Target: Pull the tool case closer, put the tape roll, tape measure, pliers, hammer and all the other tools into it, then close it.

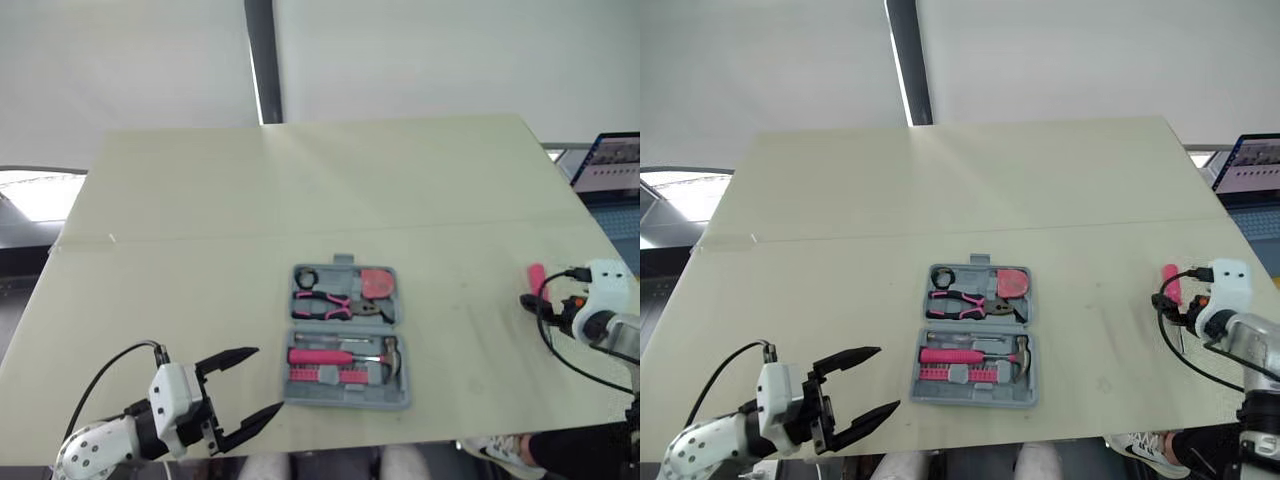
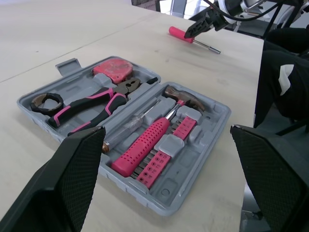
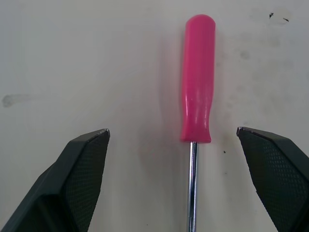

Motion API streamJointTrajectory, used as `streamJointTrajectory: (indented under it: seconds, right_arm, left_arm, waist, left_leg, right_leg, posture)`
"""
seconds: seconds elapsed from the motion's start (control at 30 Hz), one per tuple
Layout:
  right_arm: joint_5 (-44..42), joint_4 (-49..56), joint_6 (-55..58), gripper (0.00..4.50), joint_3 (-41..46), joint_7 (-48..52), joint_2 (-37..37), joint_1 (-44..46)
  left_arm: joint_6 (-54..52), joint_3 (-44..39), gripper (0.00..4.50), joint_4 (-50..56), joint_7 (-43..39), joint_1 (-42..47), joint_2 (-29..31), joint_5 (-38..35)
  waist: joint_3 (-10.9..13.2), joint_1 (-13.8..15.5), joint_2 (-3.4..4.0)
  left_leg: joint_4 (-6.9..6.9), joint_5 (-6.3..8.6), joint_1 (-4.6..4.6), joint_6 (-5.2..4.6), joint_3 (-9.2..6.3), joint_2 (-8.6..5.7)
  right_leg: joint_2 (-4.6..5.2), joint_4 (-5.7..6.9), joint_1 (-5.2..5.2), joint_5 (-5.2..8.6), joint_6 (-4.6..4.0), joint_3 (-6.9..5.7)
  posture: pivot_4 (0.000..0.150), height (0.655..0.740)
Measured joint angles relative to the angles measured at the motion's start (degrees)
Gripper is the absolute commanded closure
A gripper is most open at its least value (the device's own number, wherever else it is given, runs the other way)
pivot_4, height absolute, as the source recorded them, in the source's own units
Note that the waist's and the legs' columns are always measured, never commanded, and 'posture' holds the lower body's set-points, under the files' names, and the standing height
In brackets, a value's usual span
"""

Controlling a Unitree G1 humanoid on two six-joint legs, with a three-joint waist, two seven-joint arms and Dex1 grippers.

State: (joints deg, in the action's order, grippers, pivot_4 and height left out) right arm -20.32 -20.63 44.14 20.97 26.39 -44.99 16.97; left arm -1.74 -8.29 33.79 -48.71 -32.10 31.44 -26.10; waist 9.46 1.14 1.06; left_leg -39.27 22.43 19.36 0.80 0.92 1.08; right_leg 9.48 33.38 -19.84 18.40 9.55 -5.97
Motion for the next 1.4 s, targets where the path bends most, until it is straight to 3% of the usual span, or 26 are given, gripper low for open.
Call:
streamJointTrajectory:
  seconds: [0.37,0.9,1.0,1.2,1.23,1.4]
  right_arm:
    - [4.4,-13.6,-6.7,0.00,-3.1,0.6,0.0,8.1]
    - [4.8,-18.0,-7.8,0.00,-3.3,0.8,0.3,9.5]
    - [4.7,-18.0,-8.1,0.93,-3.3,1.0,0.6,9.5]
    - [4.7,-18.0,-9.0,3.90,-3.3,1.2,1.3,9.8]
    - [4.7,-18.0,-9.1,4.09,-3.3,1.3,1.3,9.9]
    - [5.2,-17.9,-9.0,4.08,-3.9,1.7,1.3,10.3]
  left_arm:
    - [0.0,0.0,0.05,0.5,0.9,-0.9,0.0,0.3]
    - [0.0,-0.8,0.05,1.5,1.1,-1.5,0.3,0.3]
    - [0.0,-0.8,0.00,1.5,1.2,-1.5,0.3,0.3]
    - [0.4,-0.7,0.00,1.4,1.6,-1.5,0.1,0.9]
    - [0.6,-0.7,0.00,1.4,1.6,-1.5,0.1,1.1]
    - [1.0,0.0,0.00,1.3,1.9,-1.2,-0.6,1.7]
  waist:
    - [0.0,0.0,0.01]
    - [0.0,-0.1,0.01]
    - [0.0,-0.1,0.01]
    - [0.0,0.0,0.01]
    - [0.0,0.0,0.01]
    - [0.0,-0.2,0.01]
  left_leg:
    - [0.00,-0.01,0.08,0.01,0.03,0.02]
    - [0.00,-0.01,0.12,0.02,0.04,0.02]
    - [0.00,-0.01,0.12,0.02,0.04,0.02]
    - [0.00,-0.01,0.12,0.02,0.04,0.02]
    - [0.00,-0.01,0.12,0.02,0.04,0.02]
    - [0.00,-0.01,0.12,0.02,0.05,0.03]
  right_leg:
    - [0.00,0.00,-0.08,0.00,0.00,0.00]
    - [0.00,0.00,-0.12,0.00,0.00,0.00]
    - [0.00,0.00,-0.12,0.00,0.00,0.00]
    - [0.00,0.00,-0.11,0.00,0.01,0.00]
    - [0.00,0.00,-0.11,0.00,0.00,0.00]
    - [0.00,0.00,-0.12,0.00,0.00,0.00]
  posture:
    - [0.150,0.7373]
    - [0.150,0.7373]
    - [0.150,0.7373]
    - [0.150,0.7373]
    - [0.150,0.7373]
    - [0.150,0.7373]
